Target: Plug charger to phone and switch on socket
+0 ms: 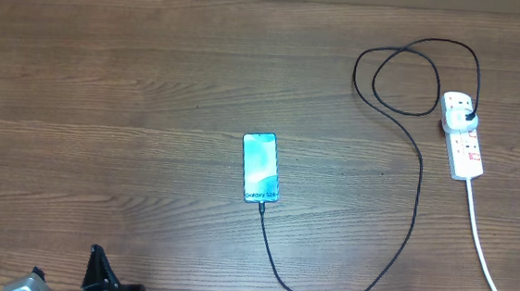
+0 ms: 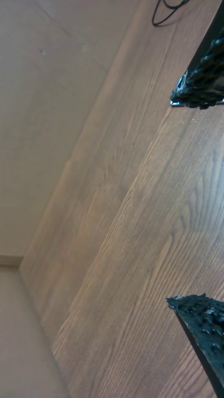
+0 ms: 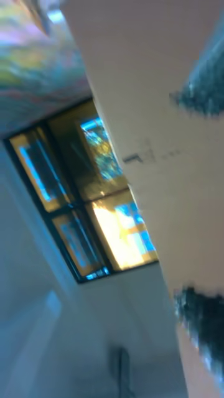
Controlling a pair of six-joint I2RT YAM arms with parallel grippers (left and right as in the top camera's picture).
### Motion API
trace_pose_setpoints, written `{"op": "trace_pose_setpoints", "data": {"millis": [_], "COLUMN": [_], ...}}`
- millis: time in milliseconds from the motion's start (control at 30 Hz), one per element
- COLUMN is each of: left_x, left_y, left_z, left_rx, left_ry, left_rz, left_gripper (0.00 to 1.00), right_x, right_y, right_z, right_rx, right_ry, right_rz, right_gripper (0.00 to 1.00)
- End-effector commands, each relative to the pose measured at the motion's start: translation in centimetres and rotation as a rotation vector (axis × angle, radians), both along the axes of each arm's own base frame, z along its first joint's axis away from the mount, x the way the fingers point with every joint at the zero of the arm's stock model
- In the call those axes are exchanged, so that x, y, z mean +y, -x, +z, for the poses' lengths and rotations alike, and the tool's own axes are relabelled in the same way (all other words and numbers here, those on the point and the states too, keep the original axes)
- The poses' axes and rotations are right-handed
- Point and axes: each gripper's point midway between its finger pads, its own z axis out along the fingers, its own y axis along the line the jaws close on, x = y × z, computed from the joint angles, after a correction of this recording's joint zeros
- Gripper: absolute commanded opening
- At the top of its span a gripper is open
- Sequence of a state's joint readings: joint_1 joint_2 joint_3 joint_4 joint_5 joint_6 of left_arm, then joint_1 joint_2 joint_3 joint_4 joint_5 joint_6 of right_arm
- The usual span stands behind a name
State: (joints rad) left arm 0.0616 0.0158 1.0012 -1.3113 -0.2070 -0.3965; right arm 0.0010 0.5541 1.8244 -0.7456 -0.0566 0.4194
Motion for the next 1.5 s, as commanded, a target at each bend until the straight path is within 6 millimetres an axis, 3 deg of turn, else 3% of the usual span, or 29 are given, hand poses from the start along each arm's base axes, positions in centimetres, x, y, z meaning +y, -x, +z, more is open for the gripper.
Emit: {"op": "trace_pose_setpoints", "data": {"millis": [0,167,433,733,967,1100,1267,1467], "left_x": [0.2,0.2,0.2,0.2,0.2,0.2,0.2,0.2], "left_y": [0.3,0.3,0.3,0.3,0.3,0.3,0.3,0.3], "left_z": [0.2,0.2,0.2,0.2,0.2,0.2,0.2,0.2], "left_rx": [-0.019,-0.019,-0.019,-0.019,-0.019,-0.019,-0.019,-0.019], "left_ry": [0.006,0.006,0.006,0.006,0.006,0.006,0.006,0.006], "left_rz": [0.02,0.02,0.02,0.02,0.02,0.02,0.02,0.02], "left_gripper": [1.0,1.0,1.0,1.0,1.0,1.0,1.0,1.0], "right_x": [-1.7,-1.8,-1.7,-1.4,-1.7,-1.8,-2.1,-1.7], "right_y": [0.6,0.0,-2.7,-4.0,-4.6,-6.8,-11.5,-17.2], "right_z": [0.4,-0.2,-5.6,-12.0,-13.1,-15.9,-21.5,-26.5], "right_rx": [-0.022,0.008,0.249,0.515,0.559,0.658,0.824,0.883], "right_ry": [-0.05,-0.054,-0.042,-0.024,-0.01,0.034,0.045,0.05], "right_rz": [-0.079,-0.088,-0.086,-0.076,-0.099,-0.114,-0.132,-0.112], "right_gripper": [1.0,1.0,1.0,1.0,1.0,1.0,1.0,1.0]}}
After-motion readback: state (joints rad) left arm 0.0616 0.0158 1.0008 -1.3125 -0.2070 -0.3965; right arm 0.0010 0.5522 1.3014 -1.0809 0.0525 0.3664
